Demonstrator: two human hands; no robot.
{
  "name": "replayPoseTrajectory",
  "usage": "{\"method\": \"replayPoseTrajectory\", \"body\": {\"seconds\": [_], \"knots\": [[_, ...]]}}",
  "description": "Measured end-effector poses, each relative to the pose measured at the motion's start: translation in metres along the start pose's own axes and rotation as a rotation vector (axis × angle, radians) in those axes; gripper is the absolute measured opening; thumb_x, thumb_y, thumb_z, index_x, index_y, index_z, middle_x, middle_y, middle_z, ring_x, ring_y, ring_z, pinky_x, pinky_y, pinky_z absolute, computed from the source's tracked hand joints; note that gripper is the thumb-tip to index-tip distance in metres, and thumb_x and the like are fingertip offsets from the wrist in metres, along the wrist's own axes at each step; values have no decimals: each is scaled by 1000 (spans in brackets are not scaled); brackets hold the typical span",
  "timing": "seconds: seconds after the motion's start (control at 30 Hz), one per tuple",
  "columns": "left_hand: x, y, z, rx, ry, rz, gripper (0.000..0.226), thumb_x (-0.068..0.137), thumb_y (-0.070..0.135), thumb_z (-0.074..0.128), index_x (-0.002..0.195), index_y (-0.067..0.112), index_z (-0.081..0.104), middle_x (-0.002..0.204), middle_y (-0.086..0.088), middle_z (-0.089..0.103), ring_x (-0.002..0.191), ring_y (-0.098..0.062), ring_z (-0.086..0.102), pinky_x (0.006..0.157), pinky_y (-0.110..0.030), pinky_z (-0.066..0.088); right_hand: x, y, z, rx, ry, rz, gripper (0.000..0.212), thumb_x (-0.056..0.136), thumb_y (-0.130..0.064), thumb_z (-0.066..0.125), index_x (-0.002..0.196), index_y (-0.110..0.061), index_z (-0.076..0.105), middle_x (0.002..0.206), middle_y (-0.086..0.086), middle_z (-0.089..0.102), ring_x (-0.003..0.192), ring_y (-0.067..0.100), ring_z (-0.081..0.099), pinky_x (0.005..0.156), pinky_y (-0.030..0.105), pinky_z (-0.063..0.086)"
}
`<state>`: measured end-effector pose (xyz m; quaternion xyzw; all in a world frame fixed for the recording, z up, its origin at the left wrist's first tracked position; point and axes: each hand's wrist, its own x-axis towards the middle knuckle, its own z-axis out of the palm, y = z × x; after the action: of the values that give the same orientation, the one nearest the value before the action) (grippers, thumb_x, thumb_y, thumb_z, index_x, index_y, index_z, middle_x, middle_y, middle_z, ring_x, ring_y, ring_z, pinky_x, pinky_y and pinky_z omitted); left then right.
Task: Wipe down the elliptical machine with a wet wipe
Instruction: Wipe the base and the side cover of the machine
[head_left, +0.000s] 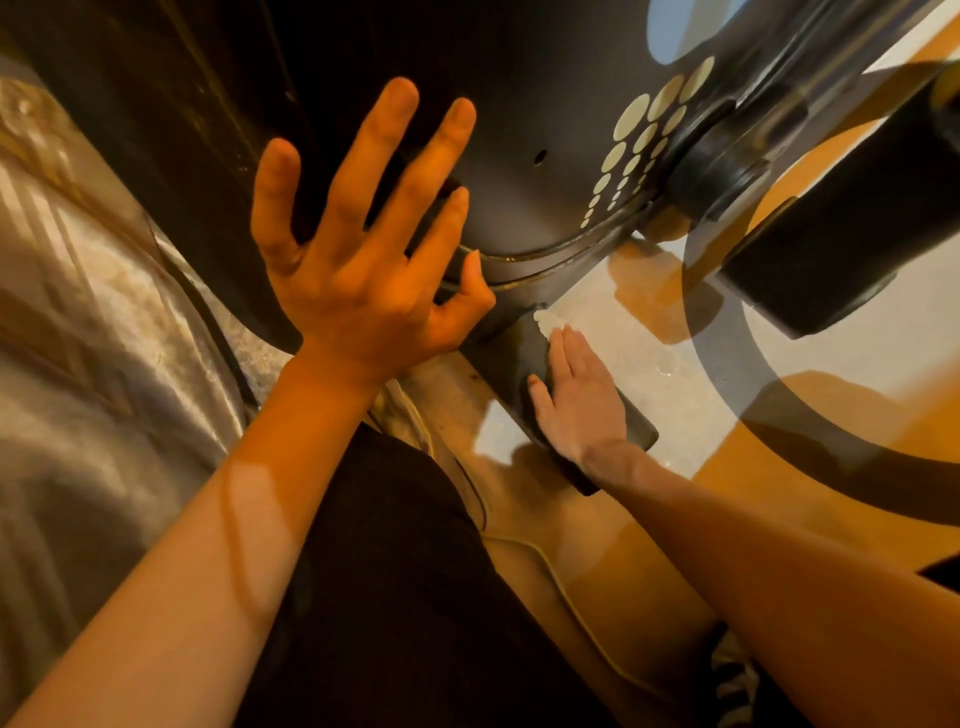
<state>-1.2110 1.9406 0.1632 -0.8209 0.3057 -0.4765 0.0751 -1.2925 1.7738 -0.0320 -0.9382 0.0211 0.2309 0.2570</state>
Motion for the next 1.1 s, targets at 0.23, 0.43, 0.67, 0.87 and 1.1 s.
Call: {"method": "replayPoseTrajectory", "body": {"seconds": [0.23, 0.43, 0.67, 0.87, 1.1], "knots": [[1, -2, 1, 11, 27, -7, 25, 82, 36, 64, 94, 21, 80, 141, 2, 66, 137, -24, 51, 126, -39, 1, -96, 18, 28, 146, 133, 272, 79, 103, -53, 36, 163, -6, 14, 170, 16, 12, 158, 34, 7, 128, 44, 5], [2, -2, -1, 2, 13, -5, 21, 84, 32, 64, 92, 20, 80, 141, 2, 66, 137, -25, 51, 126, -41, 1, -50, 27, 14, 55, -20, 36, 79, 106, -60, 23, 164, -15, -7, 170, 6, -16, 157, 25, -15, 127, 38, -8], [0, -1, 0, 9, 13, -20, 23, 84, 36, 65, 93, 21, 81, 141, 3, 66, 136, -25, 52, 126, -40, 1, -91, 63, 25, -170, -109, -256, 75, 103, -56, 24, 165, -21, 0, 171, 0, -8, 158, 19, -11, 129, 47, 8], [1, -1, -2, -4, -2, -26, 22, 85, 34, 65, 93, 21, 81, 141, 3, 66, 136, -25, 51, 125, -40, 3, -7, 14, 13, -209, -114, -375, 78, 102, -60, 10, 163, -15, -9, 168, 4, -21, 153, 17, -25, 126, 35, -14], [2, -1, 1, 6, 19, -26, 24, 84, 37, 63, 91, 21, 80, 141, 4, 66, 137, -23, 51, 126, -40, 3, -71, 93, 6, -221, -320, -647, 72, 99, -41, 27, 165, -22, 5, 172, -1, -3, 159, 17, -4, 128, 41, 6]]}}
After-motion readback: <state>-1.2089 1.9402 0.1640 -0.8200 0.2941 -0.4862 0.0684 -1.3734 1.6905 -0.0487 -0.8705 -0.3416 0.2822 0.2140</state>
